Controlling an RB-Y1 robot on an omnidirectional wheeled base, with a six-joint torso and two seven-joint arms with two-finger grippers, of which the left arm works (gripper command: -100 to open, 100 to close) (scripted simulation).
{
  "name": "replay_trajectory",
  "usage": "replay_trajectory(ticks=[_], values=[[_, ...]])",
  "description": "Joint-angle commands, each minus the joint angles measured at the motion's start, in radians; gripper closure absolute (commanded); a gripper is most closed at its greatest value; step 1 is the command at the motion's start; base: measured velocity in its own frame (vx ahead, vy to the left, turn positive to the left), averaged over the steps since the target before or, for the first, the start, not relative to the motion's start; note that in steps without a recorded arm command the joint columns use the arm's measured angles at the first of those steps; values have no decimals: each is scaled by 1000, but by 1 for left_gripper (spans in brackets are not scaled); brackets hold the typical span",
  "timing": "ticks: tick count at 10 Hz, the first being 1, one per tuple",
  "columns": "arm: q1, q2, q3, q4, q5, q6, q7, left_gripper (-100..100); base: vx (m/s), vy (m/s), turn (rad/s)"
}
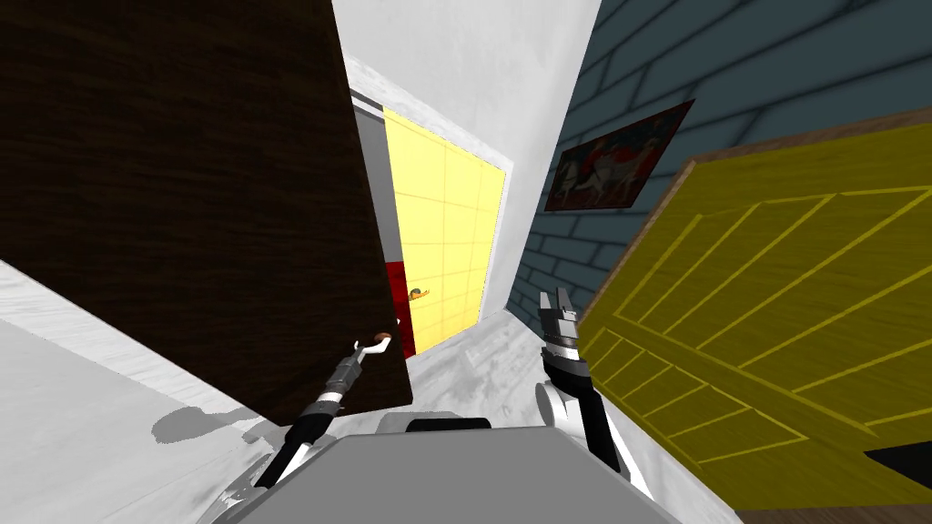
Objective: Pull the door open
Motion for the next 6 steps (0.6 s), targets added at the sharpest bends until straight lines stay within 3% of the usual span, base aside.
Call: replay_trajectory(ticks=[1,2,6], values=[[0,0,0,0,0,0,0,100,1,0,32],[28,13,-12,-7,-7,-31,18,100,-125,38,-173],[79,35,-38,-24,-24,-90,53,100,-204,59,-164]])
